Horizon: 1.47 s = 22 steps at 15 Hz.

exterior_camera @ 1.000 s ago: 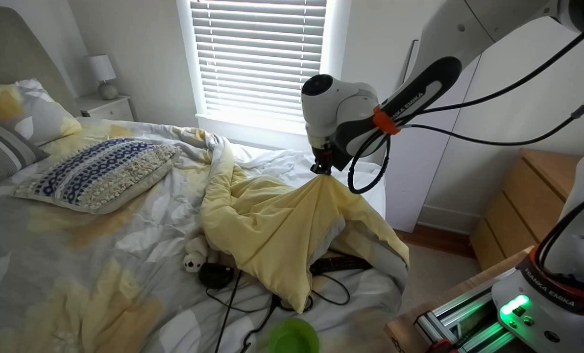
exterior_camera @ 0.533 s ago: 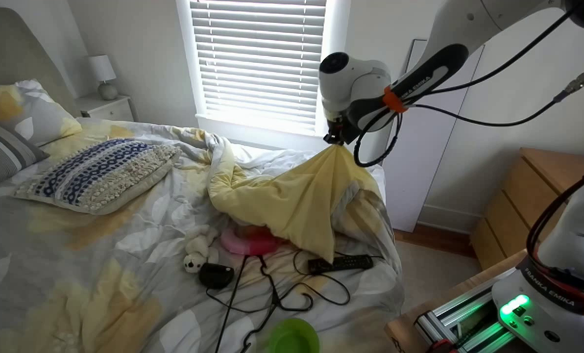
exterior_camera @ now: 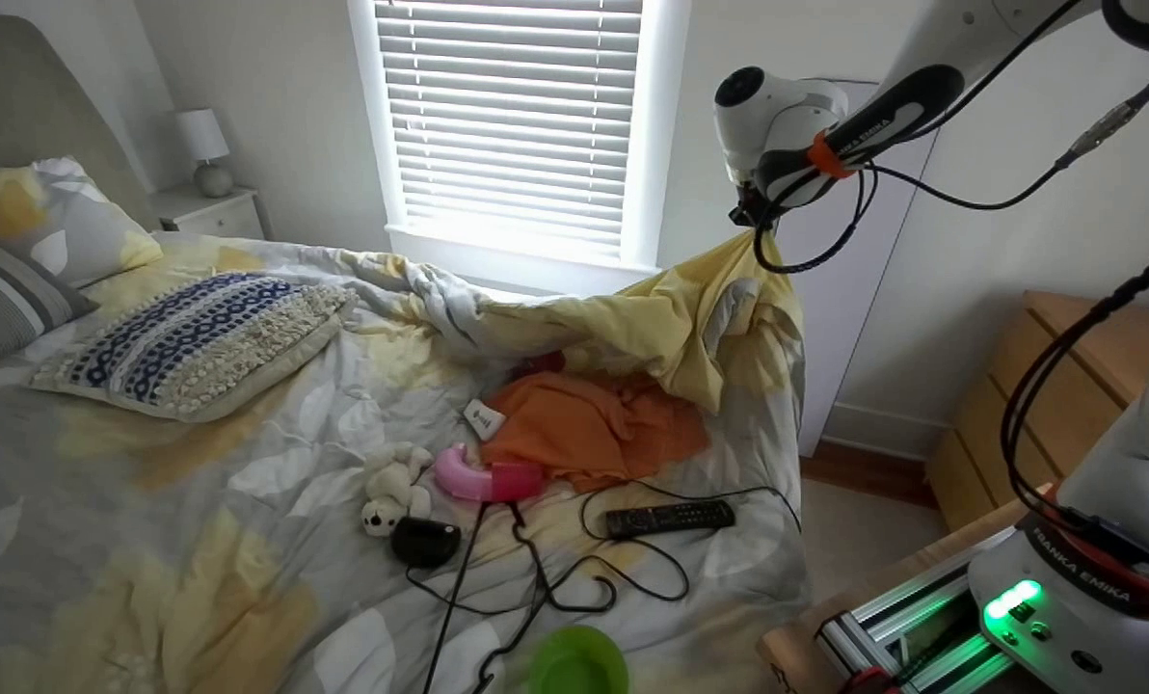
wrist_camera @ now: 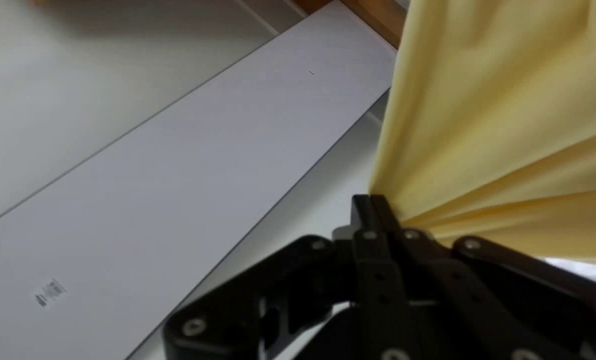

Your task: Spread the blanket over the corner of the bed

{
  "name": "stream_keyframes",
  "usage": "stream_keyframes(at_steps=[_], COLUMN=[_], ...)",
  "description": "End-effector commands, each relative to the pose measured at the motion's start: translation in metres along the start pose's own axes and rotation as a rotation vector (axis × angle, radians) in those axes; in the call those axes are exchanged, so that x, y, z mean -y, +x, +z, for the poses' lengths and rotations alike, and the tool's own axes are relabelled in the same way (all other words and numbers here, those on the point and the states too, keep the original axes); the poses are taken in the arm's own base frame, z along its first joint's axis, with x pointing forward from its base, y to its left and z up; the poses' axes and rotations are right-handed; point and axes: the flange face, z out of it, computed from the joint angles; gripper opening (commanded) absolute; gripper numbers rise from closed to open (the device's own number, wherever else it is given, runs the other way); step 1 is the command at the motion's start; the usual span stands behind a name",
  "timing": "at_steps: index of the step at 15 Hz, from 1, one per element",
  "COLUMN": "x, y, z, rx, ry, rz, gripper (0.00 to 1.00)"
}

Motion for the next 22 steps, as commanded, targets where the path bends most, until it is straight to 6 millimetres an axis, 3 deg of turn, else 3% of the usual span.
stream_keyframes(at_steps=[1, 7, 8, 10, 12, 14, 18, 19, 22], x=[-0.025, -0.046, -0.046, -0.048, -0.053, -0.046, -0.005, 0.005, 0.036], y=[0.018, 0.018, 0.018, 0.022, 0.031, 0.028, 0.001, -0.006, -0.033], z=[0.037, 0.086, 0.090, 0.093, 0.086, 0.069, 0.040, 0.033, 0.015], rx=[0.004, 0.062, 0.073, 0.075, 0.078, 0.154, 0.297, 0.322, 0.382], ry=[-0.096, -0.204, -0.207, -0.207, -0.169, -0.071, 0.072, 0.112, 0.240], rz=[0.119, 0.219, 0.222, 0.224, 0.235, 0.201, 0.091, 0.064, -0.016], gripper=[0.00, 0.00, 0.26, 0.33, 0.49, 0.62, 0.93, 0.99, 1.00])
